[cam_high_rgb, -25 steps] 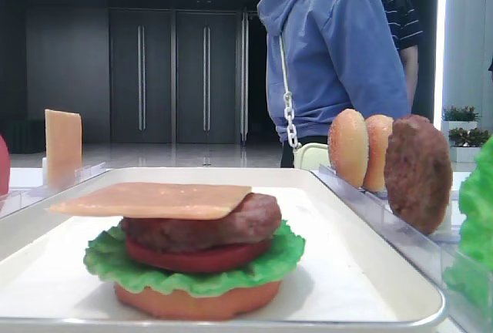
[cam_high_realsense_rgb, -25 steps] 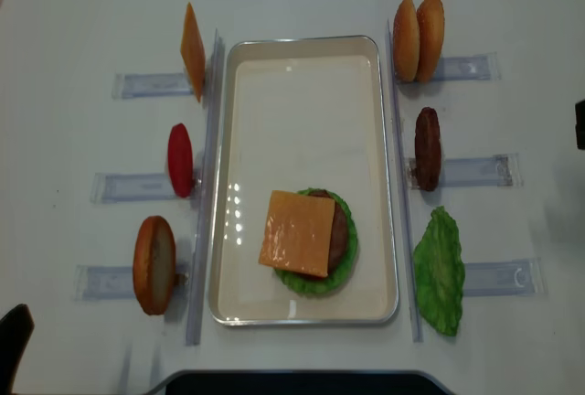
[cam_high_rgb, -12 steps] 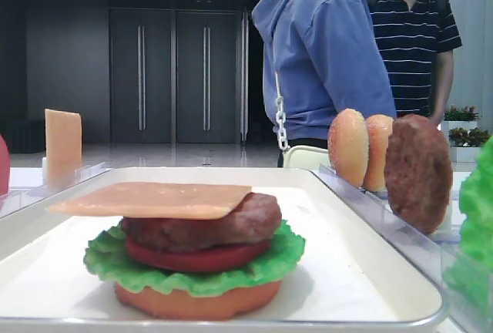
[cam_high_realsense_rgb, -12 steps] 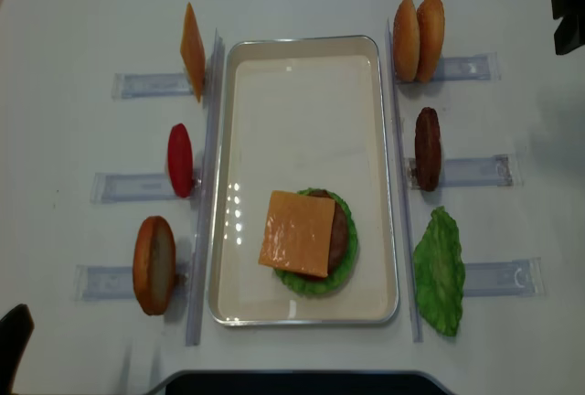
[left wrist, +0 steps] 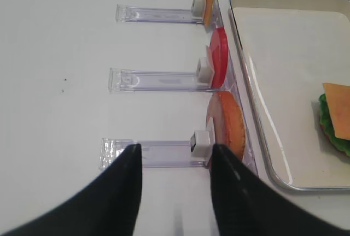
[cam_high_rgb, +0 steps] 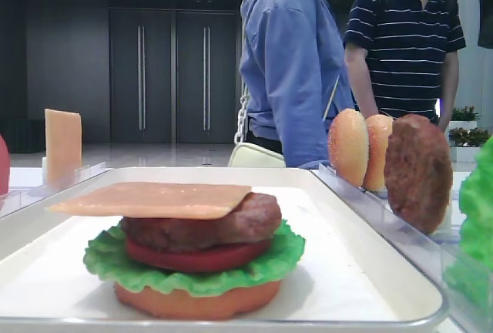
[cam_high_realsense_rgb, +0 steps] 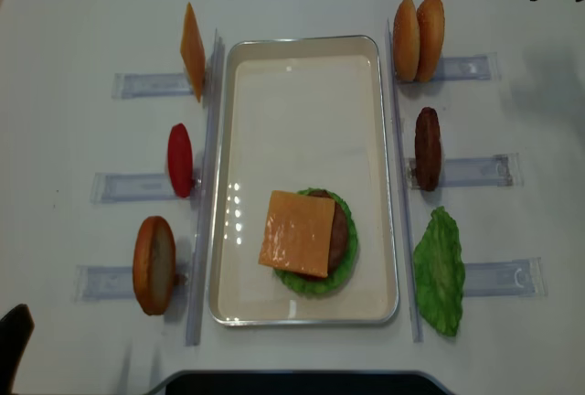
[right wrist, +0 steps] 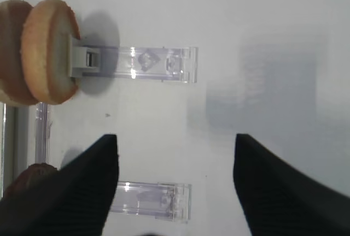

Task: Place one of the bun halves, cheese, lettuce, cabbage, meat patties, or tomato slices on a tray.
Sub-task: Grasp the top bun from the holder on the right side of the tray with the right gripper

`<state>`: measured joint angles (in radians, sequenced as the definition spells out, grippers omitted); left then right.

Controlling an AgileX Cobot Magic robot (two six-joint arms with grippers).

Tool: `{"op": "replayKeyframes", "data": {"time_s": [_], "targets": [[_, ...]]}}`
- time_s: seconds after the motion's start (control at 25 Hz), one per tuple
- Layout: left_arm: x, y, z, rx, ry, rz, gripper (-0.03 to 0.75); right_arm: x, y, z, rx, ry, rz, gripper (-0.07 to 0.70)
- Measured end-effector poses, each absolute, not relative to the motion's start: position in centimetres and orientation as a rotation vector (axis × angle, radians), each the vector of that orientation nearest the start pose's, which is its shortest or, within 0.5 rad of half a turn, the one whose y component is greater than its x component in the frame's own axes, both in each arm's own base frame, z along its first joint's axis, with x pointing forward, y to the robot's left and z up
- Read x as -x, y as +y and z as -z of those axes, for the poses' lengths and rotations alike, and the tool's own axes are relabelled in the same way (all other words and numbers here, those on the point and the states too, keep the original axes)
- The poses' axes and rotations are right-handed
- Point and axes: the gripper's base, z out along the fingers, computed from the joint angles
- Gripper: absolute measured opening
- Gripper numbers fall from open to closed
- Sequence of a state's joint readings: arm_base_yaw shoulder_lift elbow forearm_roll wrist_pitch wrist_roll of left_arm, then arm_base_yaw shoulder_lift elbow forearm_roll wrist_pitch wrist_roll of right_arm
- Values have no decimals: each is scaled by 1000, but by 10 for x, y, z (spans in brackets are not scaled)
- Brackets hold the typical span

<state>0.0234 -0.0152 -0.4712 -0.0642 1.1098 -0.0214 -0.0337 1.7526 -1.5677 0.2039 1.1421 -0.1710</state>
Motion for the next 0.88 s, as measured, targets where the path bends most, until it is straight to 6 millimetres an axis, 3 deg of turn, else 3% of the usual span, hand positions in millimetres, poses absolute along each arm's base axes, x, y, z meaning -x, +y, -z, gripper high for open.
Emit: {"op": "replayKeyframes", "data": {"time_s": [0.4,0.56,0.88], "targets": [[6,-5,-265,42,2106,76,324,-393,16,-289,134,2815,-293,461],[6,-5,-265,42,2106,76,324,-392,39,-288,173,2811,-294,461],[6,-5,-265,42,2106,76,324,-385,104,-290,237,2778,-334,461]]}}
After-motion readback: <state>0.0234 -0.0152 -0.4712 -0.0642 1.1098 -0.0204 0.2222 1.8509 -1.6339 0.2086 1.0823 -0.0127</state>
